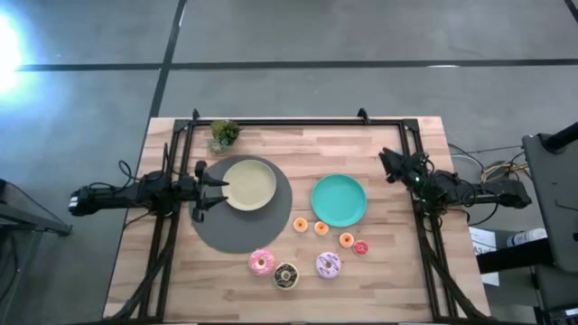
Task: Pick & Place donuts
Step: Put the small blue donut on the light blue plate
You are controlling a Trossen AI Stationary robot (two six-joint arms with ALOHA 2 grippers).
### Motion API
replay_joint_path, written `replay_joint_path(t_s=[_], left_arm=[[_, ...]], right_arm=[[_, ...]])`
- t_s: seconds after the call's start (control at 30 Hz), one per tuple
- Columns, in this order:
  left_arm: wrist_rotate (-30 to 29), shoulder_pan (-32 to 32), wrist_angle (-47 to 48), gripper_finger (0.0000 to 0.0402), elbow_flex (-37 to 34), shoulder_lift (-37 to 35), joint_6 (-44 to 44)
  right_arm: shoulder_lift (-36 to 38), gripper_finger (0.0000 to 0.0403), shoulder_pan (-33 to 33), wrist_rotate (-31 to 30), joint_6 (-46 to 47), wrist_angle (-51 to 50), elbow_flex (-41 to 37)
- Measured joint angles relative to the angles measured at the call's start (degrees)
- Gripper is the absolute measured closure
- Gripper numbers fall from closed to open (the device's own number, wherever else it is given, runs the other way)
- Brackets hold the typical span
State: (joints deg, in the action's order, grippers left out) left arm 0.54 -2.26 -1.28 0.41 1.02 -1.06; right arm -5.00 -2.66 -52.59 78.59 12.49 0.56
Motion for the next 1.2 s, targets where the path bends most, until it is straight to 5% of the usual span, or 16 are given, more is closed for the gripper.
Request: replay_joint_path(t_s=[0.1, 0.23, 0.4, 0.73, 0.97, 1.2], left_arm=[[0.0, 0.0, 0.0, 0.0218, 0.0, 0.0, 0.0], [0.0, 0.0, 0.0, 0.0218, 0.0, 0.0, 0.0], [0.0, 0.0, 0.0, 0.0218, 0.0, 0.0, 0.0], [0.0, 0.0, 0.0, 0.0218, 0.0, 0.0, 0.0], [0.0, 0.0, 0.0, 0.0218, 0.0, 0.0, 0.0], [0.0, 0.0, 0.0, 0.0218, 0.0, 0.0, 0.0]], right_arm=[[-3.0, 0.0179, 0.5, -1.7, 0.6, 0.4, 0.0], [-10.2, 0.0179, 0.9, 5.9, 3.7, 0.4, 0.9], [-24.7, 0.0179, 1.6, 5.0, 1.3, -3.0, 9.7], [-51.0, 0.0179, 12.3, 23.2, 6.1, -59.3, 36.5], [-62.6, 0.0179, 20.7, 23.9, -3.6, -76.6, 48.0], [-69.7, 0.0179, 31.9, 31.9, -13.6, -77.6, 49.9]])
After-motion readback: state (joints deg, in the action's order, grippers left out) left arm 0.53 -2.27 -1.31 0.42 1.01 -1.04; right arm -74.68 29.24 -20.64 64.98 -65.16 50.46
